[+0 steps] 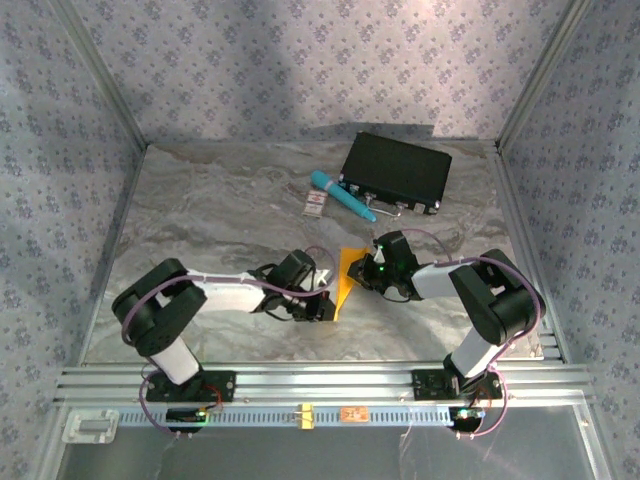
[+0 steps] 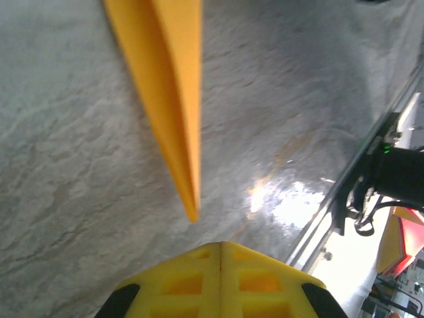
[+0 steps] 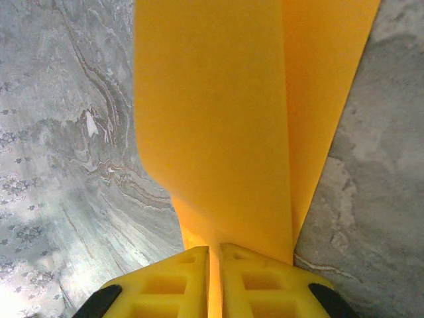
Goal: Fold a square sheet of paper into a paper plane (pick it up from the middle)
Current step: Fold the wing for the fifth time at the center of the table.
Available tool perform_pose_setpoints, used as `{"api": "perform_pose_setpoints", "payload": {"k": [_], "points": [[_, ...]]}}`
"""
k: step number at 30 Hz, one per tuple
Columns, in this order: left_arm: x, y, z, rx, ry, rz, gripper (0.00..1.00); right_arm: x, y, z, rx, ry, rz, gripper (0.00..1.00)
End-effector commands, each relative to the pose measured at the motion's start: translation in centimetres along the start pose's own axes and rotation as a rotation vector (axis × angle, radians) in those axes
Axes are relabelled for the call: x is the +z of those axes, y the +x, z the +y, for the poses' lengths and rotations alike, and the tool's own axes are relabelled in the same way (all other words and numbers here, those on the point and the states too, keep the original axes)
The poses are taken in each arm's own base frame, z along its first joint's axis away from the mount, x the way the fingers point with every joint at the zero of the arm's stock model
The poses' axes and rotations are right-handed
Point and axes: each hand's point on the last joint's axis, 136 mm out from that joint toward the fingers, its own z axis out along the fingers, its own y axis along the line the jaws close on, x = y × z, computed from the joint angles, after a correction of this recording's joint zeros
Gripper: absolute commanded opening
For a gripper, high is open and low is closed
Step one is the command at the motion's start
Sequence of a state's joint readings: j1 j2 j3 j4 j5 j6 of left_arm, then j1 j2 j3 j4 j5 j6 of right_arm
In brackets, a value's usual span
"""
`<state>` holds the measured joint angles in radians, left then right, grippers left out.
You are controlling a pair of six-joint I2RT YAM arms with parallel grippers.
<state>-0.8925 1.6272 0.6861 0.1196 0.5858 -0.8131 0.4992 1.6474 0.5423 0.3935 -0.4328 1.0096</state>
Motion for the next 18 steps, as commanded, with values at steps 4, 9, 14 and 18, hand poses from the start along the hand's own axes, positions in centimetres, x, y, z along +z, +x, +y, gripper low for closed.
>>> {"api": "perform_pose_setpoints", "payload": {"k": [4,9,14,18], "points": [[-1.1,-3.8,-2.1,0.009,0.069,-0.078,0.02,0.8,1.5,-5.1,0.048,0.187,0.016,0.14],[-0.1,-6.8,-3.4,0.005,0.097,-0.105,0.02,0.8,1.5,-4.9,0.048,0.177,0.015,0.14],[1.1,-8.5,-2.7,-0.012,0.035,-0.111,0.01,0.9,1.5,-4.8,0.046,0.173,0.018,0.14],[1.8,-8.7,-1.6,-0.036,0.004,-0.102,0.01,0.8,1.5,-4.8,0.047,0.171,0.018,0.15]]}}
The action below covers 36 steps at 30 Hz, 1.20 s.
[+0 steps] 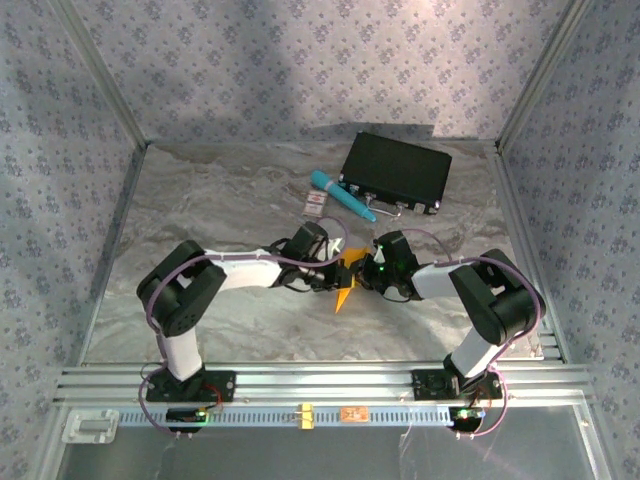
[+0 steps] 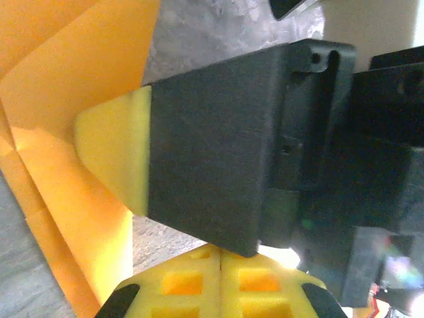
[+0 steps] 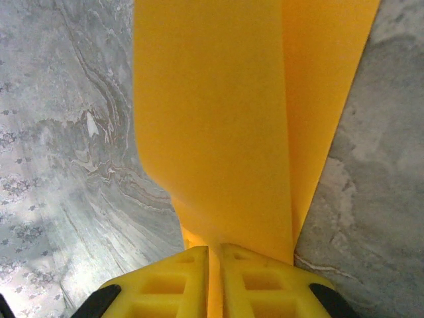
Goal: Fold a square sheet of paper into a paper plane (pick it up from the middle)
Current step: Fold the wing for the fifth time at the center of the table.
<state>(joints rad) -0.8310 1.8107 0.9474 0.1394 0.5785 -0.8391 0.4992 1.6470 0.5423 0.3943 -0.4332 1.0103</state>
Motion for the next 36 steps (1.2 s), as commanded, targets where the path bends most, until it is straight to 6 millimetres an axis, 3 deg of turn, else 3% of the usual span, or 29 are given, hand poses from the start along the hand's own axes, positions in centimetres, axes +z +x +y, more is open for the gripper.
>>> {"api": "perform_pose_setpoints", "payload": {"k": [1,12,22,30,36], "points": [[0.9,-0.2,1.3,-0.025,-0.044,0.015,0.00,0.9,1.5,-4.8,0.045,0.170,0.018,0.15],[1.8,0.6,5.0,-0.057,-0.165,0.032,0.00,0.9,1.5,-4.6,0.043,0.161,0.018,0.15],[0.9,3.5,8.0,-0.083,-0.248,0.078,0.00,0.3,0.8,-3.5,0.002,0.131,-0.005,0.16],[0.3,5.6,8.7,-0.024,-0.234,0.166,0.00,-3.5,-1.9,-0.6,-0.131,0.090,-0.104,0.19],[-0.1,5.4,9.0,-0.023,-0.220,0.166,0.00,-5.2,-1.6,1.7,-0.232,0.021,-0.107,0.19]]}}
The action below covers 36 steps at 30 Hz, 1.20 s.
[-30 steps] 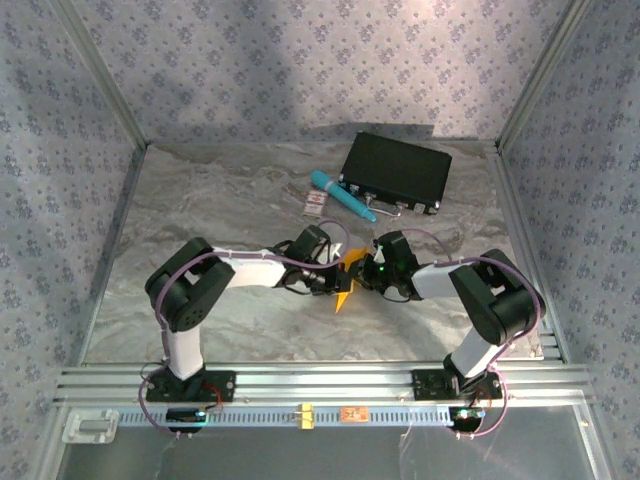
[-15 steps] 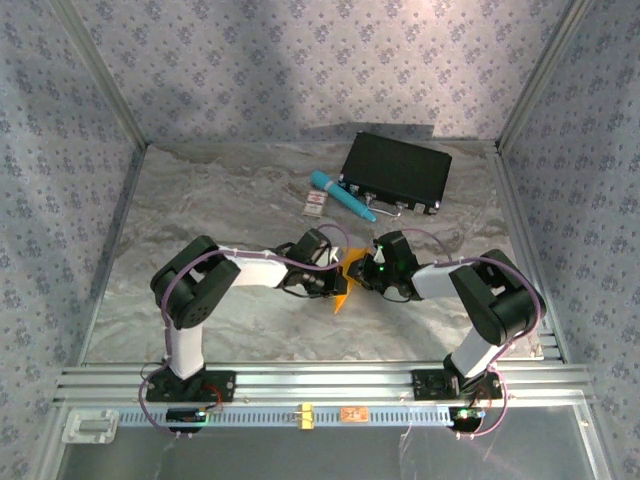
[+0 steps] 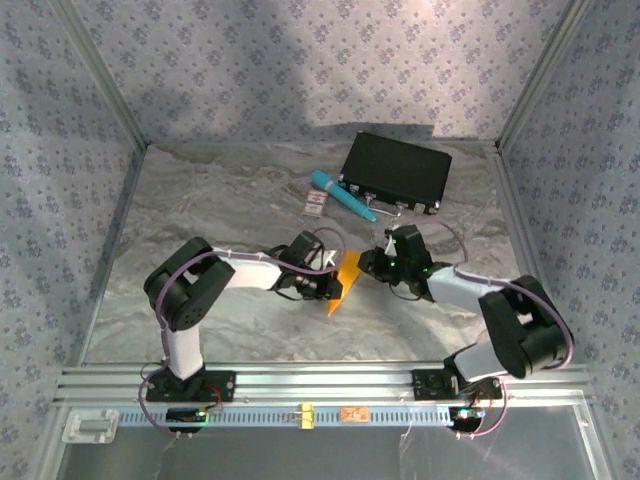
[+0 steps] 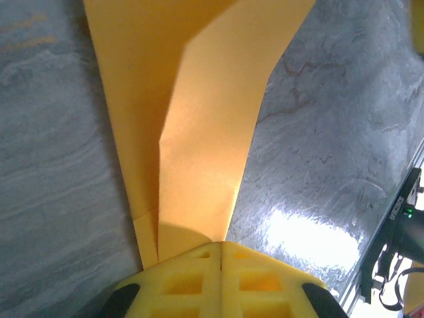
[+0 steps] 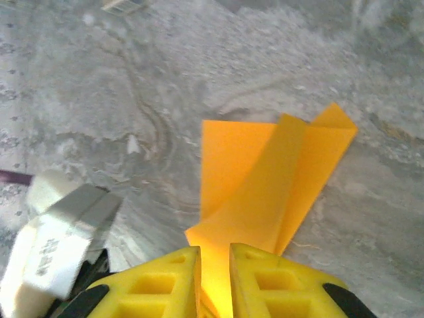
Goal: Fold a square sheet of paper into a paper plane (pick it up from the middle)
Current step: Fold the wing for the fifth time at the center of the table.
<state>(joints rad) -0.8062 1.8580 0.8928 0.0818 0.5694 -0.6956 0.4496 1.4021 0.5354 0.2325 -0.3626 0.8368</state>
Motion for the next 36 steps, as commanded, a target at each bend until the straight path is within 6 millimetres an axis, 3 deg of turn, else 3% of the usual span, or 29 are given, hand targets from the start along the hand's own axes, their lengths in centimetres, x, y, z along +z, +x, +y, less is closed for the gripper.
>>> {"api": "perform_pose_setpoints", "payload": {"k": [1,5,11,16,23,36], "points": [[0.0,3.3,3.9,-0.063,-0.111,0.099,0.00,-0.4,1.0,0.1,-0.072,0.003,0.034,0.19],[-0.1,3.1,3.9,-0.063,-0.106,0.096,0.00,0.8,2.0,2.0,-0.126,-0.043,0.077,0.17],[-0.2,3.0,4.1,-0.072,-0.103,0.086,0.00,3.3,3.3,2.5,-0.173,-0.033,0.136,0.15],[-0.3,2.9,4.2,-0.079,-0.103,0.082,0.00,4.6,3.2,-0.2,-0.154,0.056,0.150,0.14],[-0.2,3.4,4.7,-0.089,-0.109,0.089,0.00,4.7,0.9,-4.3,-0.089,0.147,0.100,0.15],[0.3,4.2,5.6,-0.116,-0.111,0.098,0.00,4.0,-3.6,-6.9,0.011,0.198,0.016,0.15]]}}
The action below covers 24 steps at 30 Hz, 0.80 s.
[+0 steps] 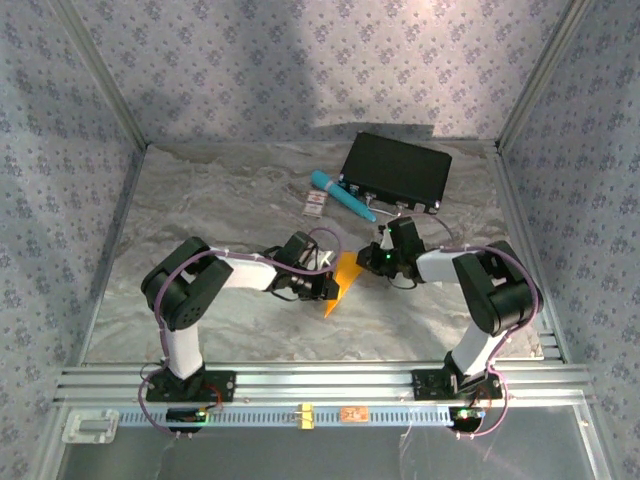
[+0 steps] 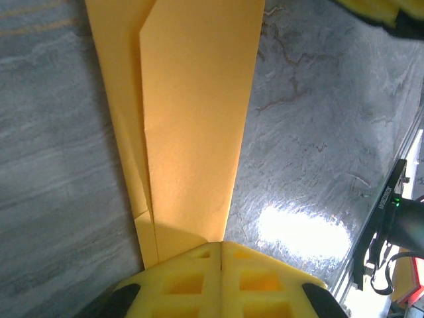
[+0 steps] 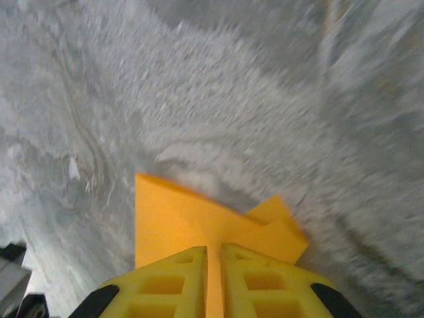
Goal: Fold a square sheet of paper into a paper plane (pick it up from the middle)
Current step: Fold the wing for the fifth time at the center of the table.
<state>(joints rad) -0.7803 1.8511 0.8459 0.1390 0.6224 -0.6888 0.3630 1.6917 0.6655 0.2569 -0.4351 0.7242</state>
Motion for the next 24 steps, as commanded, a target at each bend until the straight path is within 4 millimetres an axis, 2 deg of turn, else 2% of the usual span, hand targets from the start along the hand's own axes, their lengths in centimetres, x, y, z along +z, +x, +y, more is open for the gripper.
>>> {"api": "perform_pose_setpoints", "payload": {"k": [1,7,10,16,20,24], "points": [[0.5,3.8,5.3,-0.119,-0.157,0.092,0.00,-0.2,-1.9,-3.6,0.037,0.164,-0.066,0.15],[0.5,3.8,5.2,-0.116,-0.155,0.090,0.00,-0.9,-3.2,-4.3,0.066,0.201,-0.116,0.14],[0.4,3.9,5.2,-0.115,-0.154,0.089,0.00,-1.4,-3.9,-2.9,0.054,0.150,-0.135,0.15],[0.4,3.8,5.2,-0.116,-0.148,0.085,0.00,-4.5,-5.1,-0.5,0.006,0.116,-0.213,0.17],[0.5,3.7,4.9,-0.112,-0.141,0.087,0.00,-5.2,-4.1,1.6,-0.026,0.034,-0.186,0.18],[0.5,3.7,4.9,-0.113,-0.141,0.086,0.00,-4.0,-1.4,4.0,-0.073,-0.048,-0.109,0.18]]}}
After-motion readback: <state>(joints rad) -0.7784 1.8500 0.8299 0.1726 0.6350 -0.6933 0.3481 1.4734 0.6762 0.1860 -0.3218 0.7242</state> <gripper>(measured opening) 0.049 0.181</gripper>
